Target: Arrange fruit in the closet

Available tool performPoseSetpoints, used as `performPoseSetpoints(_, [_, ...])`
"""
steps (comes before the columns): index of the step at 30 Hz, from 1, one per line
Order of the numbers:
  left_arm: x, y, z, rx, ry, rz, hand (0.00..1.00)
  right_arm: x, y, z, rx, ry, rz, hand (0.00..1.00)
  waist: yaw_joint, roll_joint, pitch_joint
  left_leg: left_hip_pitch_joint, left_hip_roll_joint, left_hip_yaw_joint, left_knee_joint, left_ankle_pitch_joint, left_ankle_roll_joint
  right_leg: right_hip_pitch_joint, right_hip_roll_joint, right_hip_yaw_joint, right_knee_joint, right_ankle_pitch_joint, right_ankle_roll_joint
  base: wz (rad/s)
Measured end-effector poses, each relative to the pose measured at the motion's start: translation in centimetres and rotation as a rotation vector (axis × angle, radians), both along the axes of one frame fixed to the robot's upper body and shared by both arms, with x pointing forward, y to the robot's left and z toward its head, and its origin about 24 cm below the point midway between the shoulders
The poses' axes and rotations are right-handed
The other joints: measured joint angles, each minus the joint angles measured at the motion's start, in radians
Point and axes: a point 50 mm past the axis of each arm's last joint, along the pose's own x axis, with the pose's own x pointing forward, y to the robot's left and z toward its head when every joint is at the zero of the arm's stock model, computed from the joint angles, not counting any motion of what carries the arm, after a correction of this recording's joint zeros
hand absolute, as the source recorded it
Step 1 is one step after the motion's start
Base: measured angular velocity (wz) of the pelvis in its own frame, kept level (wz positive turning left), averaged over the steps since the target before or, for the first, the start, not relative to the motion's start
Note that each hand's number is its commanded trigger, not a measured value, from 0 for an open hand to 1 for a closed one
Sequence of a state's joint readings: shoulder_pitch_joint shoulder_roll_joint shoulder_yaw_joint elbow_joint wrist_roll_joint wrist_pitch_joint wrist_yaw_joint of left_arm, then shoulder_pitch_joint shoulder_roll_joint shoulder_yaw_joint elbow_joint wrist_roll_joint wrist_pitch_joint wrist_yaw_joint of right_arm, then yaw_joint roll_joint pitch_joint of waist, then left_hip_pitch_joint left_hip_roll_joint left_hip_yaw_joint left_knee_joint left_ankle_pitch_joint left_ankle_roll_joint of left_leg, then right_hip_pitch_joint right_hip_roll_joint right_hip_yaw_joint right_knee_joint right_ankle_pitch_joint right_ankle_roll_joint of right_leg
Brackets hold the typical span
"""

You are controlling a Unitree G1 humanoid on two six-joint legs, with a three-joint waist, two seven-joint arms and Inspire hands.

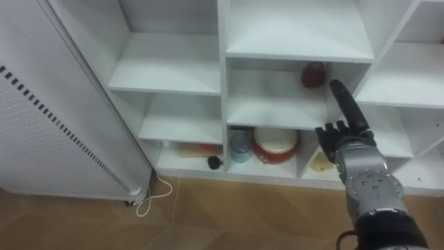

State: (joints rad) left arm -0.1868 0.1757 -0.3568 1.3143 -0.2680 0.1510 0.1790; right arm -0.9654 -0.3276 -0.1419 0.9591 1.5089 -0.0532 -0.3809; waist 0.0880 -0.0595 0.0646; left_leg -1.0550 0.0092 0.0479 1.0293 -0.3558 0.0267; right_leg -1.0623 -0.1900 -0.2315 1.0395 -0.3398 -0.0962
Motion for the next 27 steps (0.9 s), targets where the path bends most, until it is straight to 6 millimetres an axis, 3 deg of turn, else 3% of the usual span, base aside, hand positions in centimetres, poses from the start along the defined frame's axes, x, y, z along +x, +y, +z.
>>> performPoseSetpoints(4, [-0.1,-0.1,-0.1,-0.017,0.006,-0.006,0.00,-0.2,-0.2,-1.5,0.015,-0.011,0.009,0.00,0.019,0.001,0.0006,0.055,0.008,0.001,-0.029,0.000,0.000,0.056,0.016,-0.002,-0.040,0.011,0.003,-0.07])
performPoseSetpoints(7, [-0.3,0.0,-0.1,-0.022,0.011,0.000,0.00,-1.2,-0.8,-4.5,0.026,0.050,0.009,0.00,0.052,0.003,0.0012,0.140,0.016,0.007,-0.079,0.000,-0.001,0.138,0.038,0.002,-0.096,0.020,0.011,-0.14])
performPoseSetpoints(11, [-0.2,0.1,-0.1,-0.058,0.006,0.030,0.00,-3.1,-1.6,-8.8,0.002,0.116,0.032,0.00,0.073,0.012,0.0019,0.246,0.016,0.005,-0.168,0.015,-0.006,0.247,0.038,-0.017,-0.188,0.041,0.013,-0.03])
performPoseSetpoints(15, [-0.4,0.5,-0.1,-0.078,0.010,0.041,0.00,-5.5,-2.5,-12.8,-0.070,0.220,0.069,0.00,0.075,0.025,0.0023,0.353,0.018,0.003,-0.253,0.026,-0.006,0.359,0.051,-0.029,-0.277,0.055,0.024,0.02])
performPoseSetpoints(17, [0.1,0.8,0.1,-0.110,-0.014,0.080,0.00,-7.4,-3.7,-15.0,-0.089,0.274,0.073,0.00,0.061,0.043,-0.0011,0.417,0.015,0.004,-0.308,0.038,-0.004,0.429,0.052,-0.040,-0.331,0.062,0.034,0.16])
performPoseSetpoints(21, [0.1,2.0,0.4,-0.133,-0.042,0.175,0.00,-10.8,-4.6,-18.4,-0.144,0.379,0.102,0.00,0.046,0.056,-0.0058,0.526,0.010,0.013,-0.411,0.066,-0.001,0.529,0.053,-0.044,-0.413,0.072,0.050,0.07])
performPoseSetpoints(25, [-0.4,3.0,0.6,-0.139,-0.071,0.237,0.00,-16.6,-5.4,-22.8,-0.187,0.568,0.146,0.00,0.022,0.075,-0.0273,0.670,0.001,0.019,-0.531,0.081,-0.003,0.664,0.065,-0.046,-0.517,0.083,0.067,0.00])
performPoseSetpoints(26, [-1.2,3.4,0.4,-0.133,-0.064,0.249,0.00,-18.8,-5.4,-24.3,-0.209,0.641,0.173,0.00,0.008,0.076,-0.0416,0.718,-0.006,0.018,-0.571,0.089,-0.004,0.708,0.071,-0.047,-0.549,0.086,0.072,0.00])
performPoseSetpoints(27, [-1.7,3.5,0.3,-0.130,-0.060,0.255,0.00,-20.1,-5.4,-25.0,-0.217,0.680,0.188,0.00,0.002,0.076,-0.0472,0.745,-0.006,0.019,-0.590,0.093,-0.006,0.734,0.072,-0.047,-0.564,0.088,0.075,0.00])
